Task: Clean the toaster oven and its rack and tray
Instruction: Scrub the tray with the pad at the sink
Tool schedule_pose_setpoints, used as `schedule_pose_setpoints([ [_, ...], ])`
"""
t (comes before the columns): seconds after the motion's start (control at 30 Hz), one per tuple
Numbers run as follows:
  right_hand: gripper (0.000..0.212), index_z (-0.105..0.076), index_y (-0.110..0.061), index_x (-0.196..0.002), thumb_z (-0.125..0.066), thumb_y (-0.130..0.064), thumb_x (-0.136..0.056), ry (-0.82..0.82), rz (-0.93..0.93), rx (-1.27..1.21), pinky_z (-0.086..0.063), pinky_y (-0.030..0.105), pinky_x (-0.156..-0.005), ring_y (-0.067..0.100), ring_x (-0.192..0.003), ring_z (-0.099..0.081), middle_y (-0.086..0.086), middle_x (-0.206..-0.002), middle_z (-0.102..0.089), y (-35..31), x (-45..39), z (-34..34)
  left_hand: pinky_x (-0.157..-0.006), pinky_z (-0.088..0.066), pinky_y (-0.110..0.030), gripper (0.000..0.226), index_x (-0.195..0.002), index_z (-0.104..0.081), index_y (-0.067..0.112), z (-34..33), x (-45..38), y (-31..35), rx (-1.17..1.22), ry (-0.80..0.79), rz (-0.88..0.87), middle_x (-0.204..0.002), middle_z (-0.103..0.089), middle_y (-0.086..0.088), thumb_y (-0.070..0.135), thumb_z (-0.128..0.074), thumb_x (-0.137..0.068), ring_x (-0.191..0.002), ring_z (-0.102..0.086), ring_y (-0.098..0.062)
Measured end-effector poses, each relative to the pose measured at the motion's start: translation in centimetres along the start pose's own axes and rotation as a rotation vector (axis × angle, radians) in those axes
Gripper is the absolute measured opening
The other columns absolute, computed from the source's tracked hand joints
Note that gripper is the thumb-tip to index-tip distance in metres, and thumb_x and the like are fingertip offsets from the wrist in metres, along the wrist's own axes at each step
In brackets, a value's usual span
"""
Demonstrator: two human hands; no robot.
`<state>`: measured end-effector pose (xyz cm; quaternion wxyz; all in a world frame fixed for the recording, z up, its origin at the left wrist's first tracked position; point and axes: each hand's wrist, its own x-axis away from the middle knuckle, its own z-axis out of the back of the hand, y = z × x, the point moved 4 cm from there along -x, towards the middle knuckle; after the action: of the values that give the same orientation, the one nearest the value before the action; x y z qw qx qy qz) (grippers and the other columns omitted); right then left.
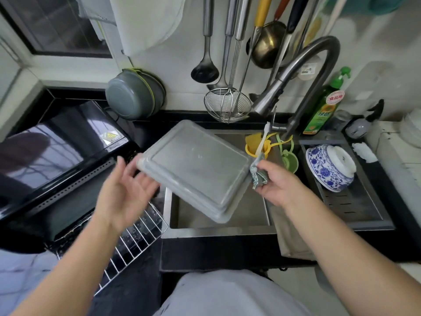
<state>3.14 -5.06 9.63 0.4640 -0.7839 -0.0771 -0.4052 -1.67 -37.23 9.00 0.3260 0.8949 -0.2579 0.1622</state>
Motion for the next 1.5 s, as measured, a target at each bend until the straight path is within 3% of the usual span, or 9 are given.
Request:
schedule_pose_setpoints([
  [0.27,0.020,-0.069,-0.008,-0.109,-0.060,-0.007,-0.091,-0.020,-0.004,-0.097,-0.055,0.032,-0.065,0.020,-0.085,-0.068,0.015,-0.106,-0.073,6.4,1.7,-3.6,-0.086,-0.060,-0.055,0.036,-0.137,-0.061,0.014,-5.9,-0.3,-10.4,0.009,0.255,0.015,-0.120,-0.075,-0.014,0.022,-0.060,-0.102,-0.108,-0.073,-0.035],
  [0.37,0.022,-0.071,-0.010,-0.090,-0.054,0.004,-0.089,-0.146,-0.012,0.040,-0.052,0.030,-0.064,0.016,-0.071,-0.068,0.009,-0.087,-0.075,9.6,5.2,-6.0,-0.094,-0.058,-0.057,0.044,-0.139,-0.058,0.005,-6.0,-0.9,-10.4,0.092,0.259,0.032,-0.124,-0.072,-0.020,0.025,-0.062,-0.100,-0.112,-0.071,-0.039],
  [0.63,0.014,-0.066,-0.005,-0.104,-0.059,-0.002,-0.092,-0.083,0.026,0.155,-0.056,0.031,-0.058,0.017,-0.072,-0.068,0.009,-0.088,-0.071,-0.3,1.2,-1.5,-0.107,-0.049,-0.058,0.034,-0.132,-0.064,0.008,-1.5,1.8,-7.9,-0.183,0.200,0.096,-0.123,-0.074,-0.014,0.012,-0.061,-0.098,-0.115,-0.070,-0.033],
  [0.77,0.034,-0.066,-0.022,-0.118,-0.055,-0.001,-0.093,-0.092,0.314,0.523,-0.054,0.041,-0.096,0.018,-0.100,-0.068,0.002,-0.109,-0.072,-2.2,2.7,-0.6,-0.100,-0.056,-0.053,0.047,-0.141,-0.055,0.014,0.0,2.2,-6.0,-0.338,0.184,-0.009,-0.131,-0.070,-0.016,0.002,-0.060,-0.096,-0.118,-0.068,-0.035],
  [0.9,0.055,-0.031,-0.033,-0.152,-0.044,-0.022,-0.100,-0.114,0.793,1.124,-0.033,0.035,-0.113,0.001,-0.139,-0.028,-0.023,-0.146,-0.030,0.6,5.9,-4.2,-0.097,-0.057,-0.048,0.045,-0.140,-0.050,0.025,-1.2,2.9,-6.3,-0.370,0.155,-0.149,-0.131,-0.070,-0.009,0.007,-0.058,-0.100,-0.118,-0.069,-0.030],
  [1.07,0.059,0.007,-0.029,-0.157,-0.019,-0.034,-0.105,-0.318,1.035,1.731,0.010,0.040,-0.122,0.010,-0.147,0.027,-0.011,-0.163,0.019,7.1,6.9,-7.5,-0.089,-0.061,-0.042,0.038,-0.139,-0.054,0.017,-4.5,3.6,-7.5,-0.396,0.044,-0.254,-0.126,-0.072,-0.013,0.014,-0.056,-0.101,-0.113,-0.071,-0.031],
  [1.23,0.055,-0.022,-0.016,-0.156,-0.023,-0.033,-0.103,0.148,1.010,1.621,-0.013,0.050,-0.122,0.029,-0.151,0.001,-0.001,-0.165,-0.009,-0.3,2.6,-7.4,-0.087,-0.060,-0.046,0.045,-0.134,-0.057,0.019,-5.0,4.2,-8.1,-0.499,0.002,-0.193,-0.122,-0.073,-0.014,0.018,-0.073,-0.092,-0.110,-0.072,-0.034],
  [1.4,0.049,-0.048,-0.010,-0.144,-0.047,-0.023,-0.096,-0.229,1.266,1.614,-0.041,0.037,-0.105,0.024,-0.126,-0.041,0.003,-0.141,-0.044,4.1,7.5,-8.3,-0.074,-0.061,-0.036,0.042,-0.134,-0.056,0.017,-5.7,3.6,-6.6,-0.486,-0.023,-0.199,-0.113,-0.075,-0.015,0.000,-0.061,-0.096,-0.095,-0.075,-0.031],
  [1.5,0.046,-0.053,-0.016,-0.140,-0.054,-0.020,-0.095,0.047,1.289,1.545,-0.047,0.045,-0.098,0.027,-0.119,-0.044,0.007,-0.135,-0.047,-0.5,4.4,-8.8,-0.073,-0.062,-0.037,0.041,-0.131,-0.056,0.016,-6.2,4.0,-6.7,-0.534,-0.064,-0.139,-0.109,-0.076,-0.015,-0.006,-0.057,-0.097,-0.093,-0.075,-0.033],
])
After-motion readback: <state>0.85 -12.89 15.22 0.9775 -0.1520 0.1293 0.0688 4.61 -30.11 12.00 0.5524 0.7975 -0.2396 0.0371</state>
